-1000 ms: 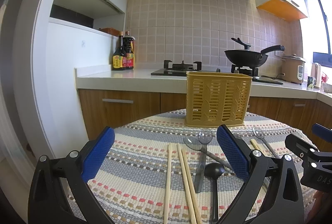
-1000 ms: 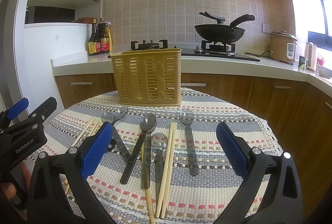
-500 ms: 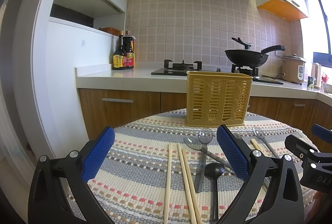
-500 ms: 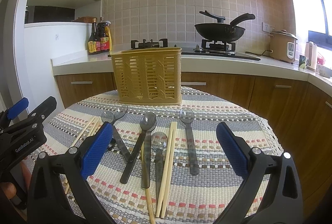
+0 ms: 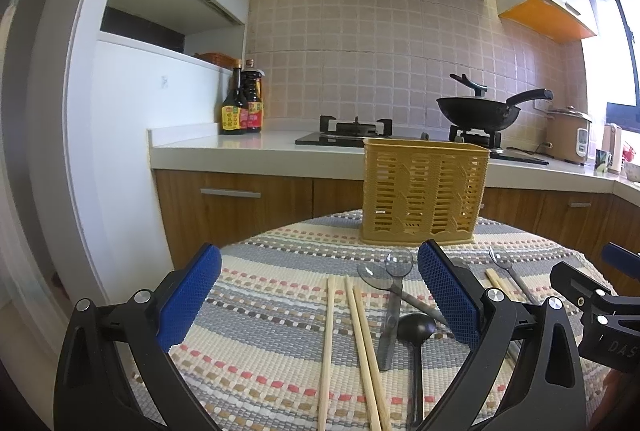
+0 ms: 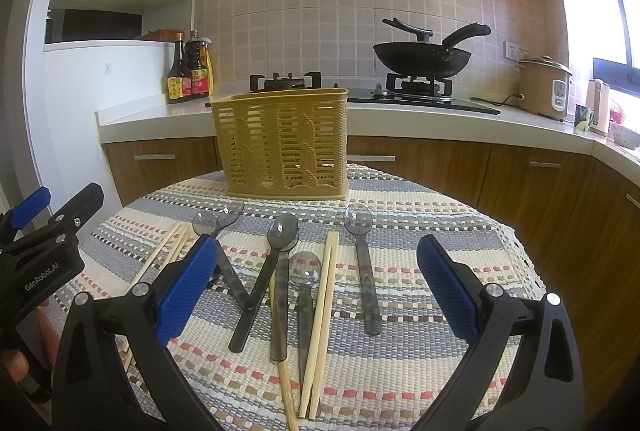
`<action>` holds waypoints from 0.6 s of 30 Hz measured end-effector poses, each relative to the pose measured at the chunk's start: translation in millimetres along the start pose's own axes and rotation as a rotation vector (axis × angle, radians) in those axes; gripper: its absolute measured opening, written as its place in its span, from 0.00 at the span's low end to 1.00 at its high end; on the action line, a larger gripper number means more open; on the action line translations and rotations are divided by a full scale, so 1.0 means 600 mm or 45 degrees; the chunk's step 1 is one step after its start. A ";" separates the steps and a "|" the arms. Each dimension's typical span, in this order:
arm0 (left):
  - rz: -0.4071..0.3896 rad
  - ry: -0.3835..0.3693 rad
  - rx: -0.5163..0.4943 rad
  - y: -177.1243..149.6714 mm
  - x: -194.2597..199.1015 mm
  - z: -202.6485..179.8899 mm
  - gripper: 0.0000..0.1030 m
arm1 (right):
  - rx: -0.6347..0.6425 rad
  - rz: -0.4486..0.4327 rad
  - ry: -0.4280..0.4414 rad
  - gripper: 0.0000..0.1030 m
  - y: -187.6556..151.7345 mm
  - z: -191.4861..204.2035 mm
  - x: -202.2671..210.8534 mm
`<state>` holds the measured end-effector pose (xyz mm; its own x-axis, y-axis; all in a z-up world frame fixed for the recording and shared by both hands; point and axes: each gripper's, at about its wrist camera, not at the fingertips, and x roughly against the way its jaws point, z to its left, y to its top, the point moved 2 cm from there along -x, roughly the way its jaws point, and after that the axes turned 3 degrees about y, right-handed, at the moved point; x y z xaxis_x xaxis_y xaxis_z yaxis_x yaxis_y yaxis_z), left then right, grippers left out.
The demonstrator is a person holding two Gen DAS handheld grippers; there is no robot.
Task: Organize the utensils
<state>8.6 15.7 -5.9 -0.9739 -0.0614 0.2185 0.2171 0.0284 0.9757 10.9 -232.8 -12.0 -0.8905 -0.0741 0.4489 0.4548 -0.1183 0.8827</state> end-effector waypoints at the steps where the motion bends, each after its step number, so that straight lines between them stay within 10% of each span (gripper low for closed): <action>1: 0.004 -0.001 0.004 -0.002 -0.002 -0.003 0.93 | -0.010 0.003 -0.022 0.93 0.002 -0.003 -0.003; 9: 0.190 -0.108 0.072 0.011 -0.047 0.050 0.92 | -0.060 0.167 -0.097 0.93 0.012 -0.040 -0.037; 18: 0.677 -0.383 -0.059 0.046 -0.171 0.044 0.73 | -0.092 0.480 -0.033 0.80 0.062 -0.098 -0.109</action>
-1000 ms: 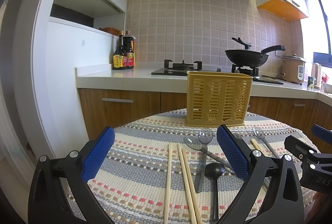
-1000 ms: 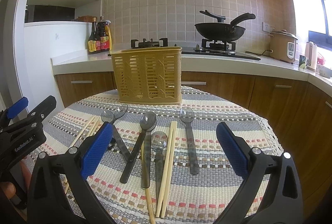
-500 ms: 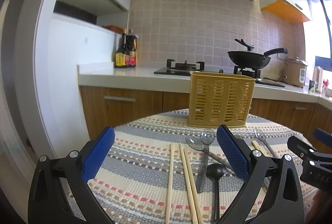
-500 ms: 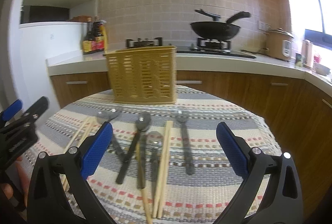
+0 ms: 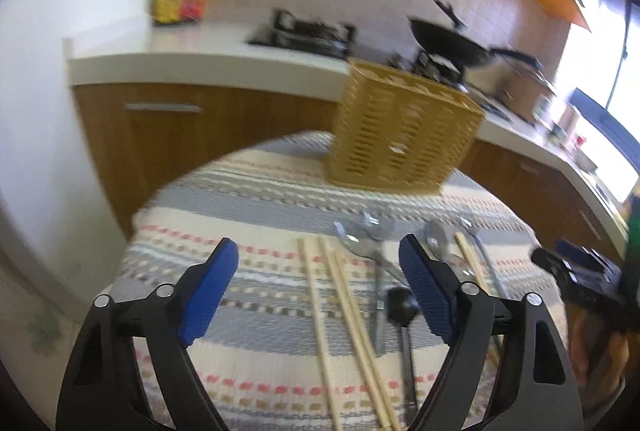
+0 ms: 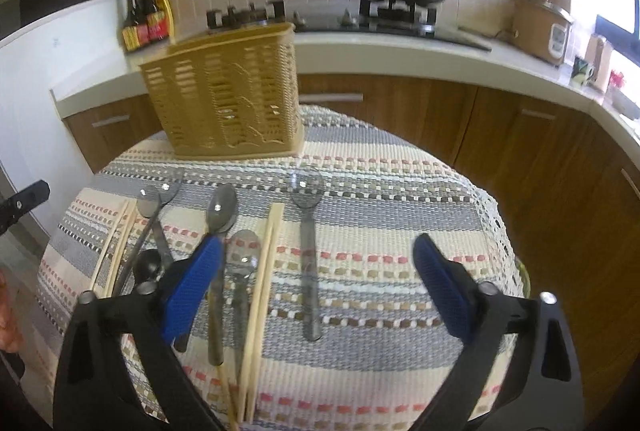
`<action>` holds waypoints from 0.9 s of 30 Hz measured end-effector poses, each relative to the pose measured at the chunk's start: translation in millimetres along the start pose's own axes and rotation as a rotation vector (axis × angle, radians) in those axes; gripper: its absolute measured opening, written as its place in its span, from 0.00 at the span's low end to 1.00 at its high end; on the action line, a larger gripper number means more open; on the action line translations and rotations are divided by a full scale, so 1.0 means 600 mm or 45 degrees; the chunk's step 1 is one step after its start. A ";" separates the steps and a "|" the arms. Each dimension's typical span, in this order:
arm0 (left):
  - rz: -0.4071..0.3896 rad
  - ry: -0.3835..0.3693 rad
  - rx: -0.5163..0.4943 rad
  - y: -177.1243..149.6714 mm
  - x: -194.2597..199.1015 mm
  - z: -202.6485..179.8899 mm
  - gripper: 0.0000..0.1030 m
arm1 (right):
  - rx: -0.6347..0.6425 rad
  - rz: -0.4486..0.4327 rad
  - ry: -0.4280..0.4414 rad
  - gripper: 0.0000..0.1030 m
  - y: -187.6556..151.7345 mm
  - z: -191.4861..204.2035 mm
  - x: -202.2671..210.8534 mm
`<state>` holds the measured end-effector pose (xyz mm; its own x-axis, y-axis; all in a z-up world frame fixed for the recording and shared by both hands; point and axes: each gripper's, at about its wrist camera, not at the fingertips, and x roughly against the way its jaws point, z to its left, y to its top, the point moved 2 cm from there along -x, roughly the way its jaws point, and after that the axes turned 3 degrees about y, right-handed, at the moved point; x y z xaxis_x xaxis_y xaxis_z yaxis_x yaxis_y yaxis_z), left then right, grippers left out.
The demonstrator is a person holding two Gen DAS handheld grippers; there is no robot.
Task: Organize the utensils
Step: 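Grasp a clear spoon handle with the left tool while the right tool grasps another clear spoon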
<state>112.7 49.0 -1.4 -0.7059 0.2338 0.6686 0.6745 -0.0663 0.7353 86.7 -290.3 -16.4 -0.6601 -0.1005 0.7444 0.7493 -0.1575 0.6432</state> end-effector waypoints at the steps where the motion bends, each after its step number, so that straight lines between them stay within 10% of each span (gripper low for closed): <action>1: 0.054 -0.043 -0.025 0.005 -0.016 -0.008 0.67 | -0.013 0.039 0.025 0.78 0.009 -0.006 -0.008; 9: 0.439 -0.160 -0.181 0.008 -0.161 -0.085 0.39 | -0.016 0.342 0.128 0.53 0.062 -0.027 -0.084; 27: 0.622 -0.143 -0.191 0.034 -0.258 -0.134 0.25 | 0.058 0.672 0.081 0.22 0.059 0.013 -0.205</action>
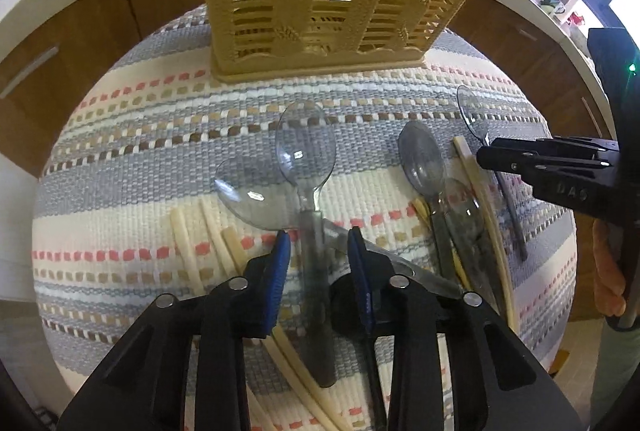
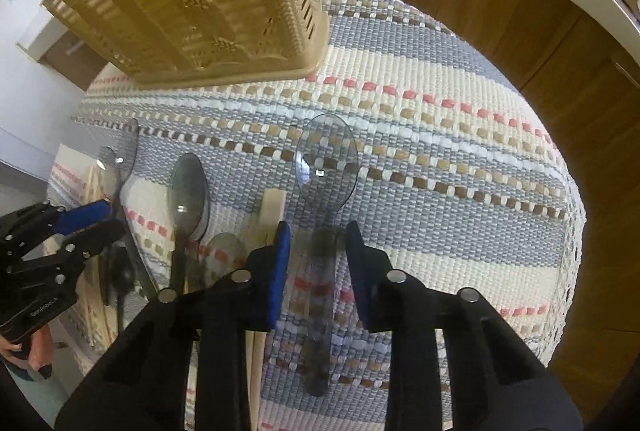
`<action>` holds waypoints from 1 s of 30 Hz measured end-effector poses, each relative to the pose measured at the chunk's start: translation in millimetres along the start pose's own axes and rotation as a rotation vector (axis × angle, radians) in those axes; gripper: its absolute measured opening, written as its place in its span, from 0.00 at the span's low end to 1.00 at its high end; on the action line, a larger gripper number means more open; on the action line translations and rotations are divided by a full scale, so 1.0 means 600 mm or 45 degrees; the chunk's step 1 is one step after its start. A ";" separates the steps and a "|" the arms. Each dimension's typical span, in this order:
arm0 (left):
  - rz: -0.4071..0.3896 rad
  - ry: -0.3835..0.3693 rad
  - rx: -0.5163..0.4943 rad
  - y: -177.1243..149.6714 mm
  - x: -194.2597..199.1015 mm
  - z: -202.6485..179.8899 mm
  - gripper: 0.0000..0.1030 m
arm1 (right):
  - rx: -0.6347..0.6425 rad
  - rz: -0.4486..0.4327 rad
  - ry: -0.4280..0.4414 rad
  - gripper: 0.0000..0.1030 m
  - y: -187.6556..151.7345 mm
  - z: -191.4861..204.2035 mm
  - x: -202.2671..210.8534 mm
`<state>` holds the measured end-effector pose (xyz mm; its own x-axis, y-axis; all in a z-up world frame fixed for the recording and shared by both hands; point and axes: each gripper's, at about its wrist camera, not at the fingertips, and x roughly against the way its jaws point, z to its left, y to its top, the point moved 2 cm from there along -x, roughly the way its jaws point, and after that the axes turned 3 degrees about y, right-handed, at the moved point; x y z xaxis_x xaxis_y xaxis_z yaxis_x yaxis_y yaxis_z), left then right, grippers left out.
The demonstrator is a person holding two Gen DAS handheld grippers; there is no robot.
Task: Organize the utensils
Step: 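Grasp a clear spoon handle with the left tool while the right tool grasps another clear spoon, then lift both clear spoons into the yellow basket and open both tools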
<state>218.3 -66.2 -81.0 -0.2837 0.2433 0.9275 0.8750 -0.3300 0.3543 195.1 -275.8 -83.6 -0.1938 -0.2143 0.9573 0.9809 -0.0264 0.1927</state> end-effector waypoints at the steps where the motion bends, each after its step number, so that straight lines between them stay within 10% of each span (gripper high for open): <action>1: -0.001 0.004 -0.002 0.005 -0.001 -0.004 0.23 | 0.004 0.003 -0.005 0.21 0.001 0.002 -0.002; 23: -0.015 0.164 -0.149 0.018 -0.024 -0.070 0.12 | 0.043 0.020 0.002 0.10 -0.006 0.000 0.001; 30: -0.154 0.046 -0.074 0.008 0.019 -0.056 0.10 | 0.086 -0.103 0.032 0.10 -0.019 0.009 0.034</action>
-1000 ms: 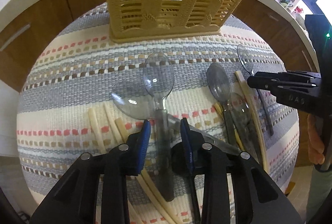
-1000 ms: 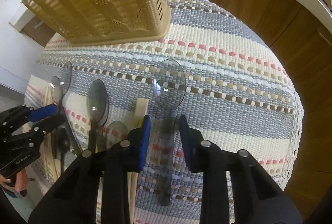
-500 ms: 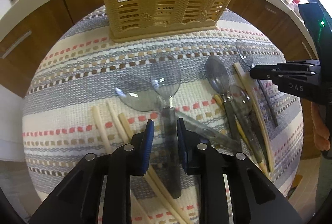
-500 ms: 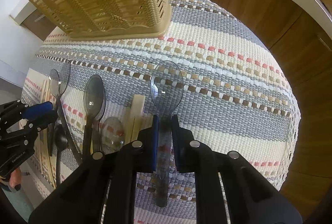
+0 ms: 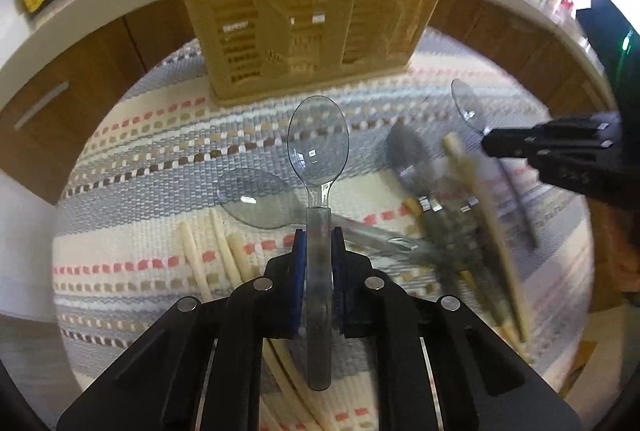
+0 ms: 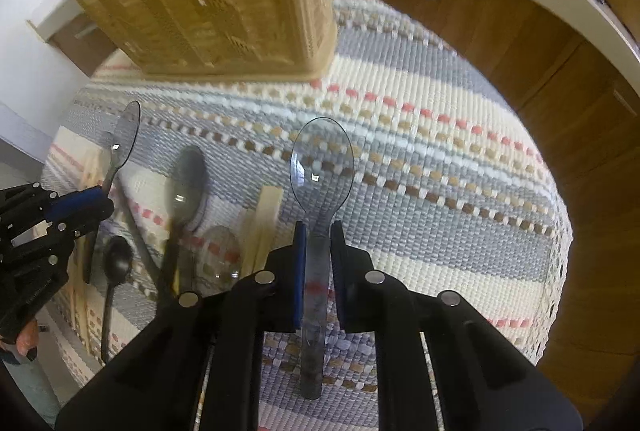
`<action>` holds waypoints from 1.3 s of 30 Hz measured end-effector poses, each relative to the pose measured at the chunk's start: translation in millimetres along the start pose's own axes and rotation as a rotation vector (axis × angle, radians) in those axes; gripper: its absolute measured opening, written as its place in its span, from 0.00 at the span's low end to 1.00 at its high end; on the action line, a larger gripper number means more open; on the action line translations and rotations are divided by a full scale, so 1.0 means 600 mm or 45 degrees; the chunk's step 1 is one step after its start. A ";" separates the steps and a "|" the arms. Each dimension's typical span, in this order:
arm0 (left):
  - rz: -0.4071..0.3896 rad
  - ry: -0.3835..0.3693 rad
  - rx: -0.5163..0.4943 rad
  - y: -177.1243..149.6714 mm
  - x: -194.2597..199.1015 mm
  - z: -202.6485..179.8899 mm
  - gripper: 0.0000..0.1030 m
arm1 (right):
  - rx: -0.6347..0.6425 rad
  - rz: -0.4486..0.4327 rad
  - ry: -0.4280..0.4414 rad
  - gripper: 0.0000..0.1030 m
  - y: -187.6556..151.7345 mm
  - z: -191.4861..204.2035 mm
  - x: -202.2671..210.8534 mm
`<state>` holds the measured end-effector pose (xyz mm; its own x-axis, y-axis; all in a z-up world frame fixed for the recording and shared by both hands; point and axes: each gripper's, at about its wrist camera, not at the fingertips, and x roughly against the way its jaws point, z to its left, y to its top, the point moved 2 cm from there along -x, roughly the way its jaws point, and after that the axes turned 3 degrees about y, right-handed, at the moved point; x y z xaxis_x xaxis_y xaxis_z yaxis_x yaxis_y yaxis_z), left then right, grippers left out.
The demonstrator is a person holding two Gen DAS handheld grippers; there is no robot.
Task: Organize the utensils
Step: 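Lift both clear spoons into the yellow basket and open both tools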
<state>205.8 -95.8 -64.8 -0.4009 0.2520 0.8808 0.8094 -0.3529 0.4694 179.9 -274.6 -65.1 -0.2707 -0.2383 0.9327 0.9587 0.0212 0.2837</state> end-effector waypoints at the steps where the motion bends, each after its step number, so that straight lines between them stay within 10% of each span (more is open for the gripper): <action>1: -0.036 -0.019 0.013 -0.022 0.022 0.023 0.10 | 0.000 -0.036 0.024 0.10 -0.002 0.000 0.014; 12: -0.627 -0.121 0.040 0.064 0.248 0.009 0.10 | 0.123 -0.624 0.229 0.10 0.041 0.042 0.224; 21: -0.998 -0.090 0.120 0.168 0.270 0.044 0.10 | 0.065 -1.038 0.162 0.10 0.164 0.033 0.267; 39: -1.099 0.032 0.209 0.219 0.126 0.106 0.10 | 0.037 -1.102 0.009 0.10 0.251 0.028 0.132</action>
<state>309.2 -65.7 59.3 -0.9093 0.3501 0.2249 0.2704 0.0863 0.9589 301.2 -274.2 55.3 -0.9038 -0.1877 0.3847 0.4130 -0.1458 0.8990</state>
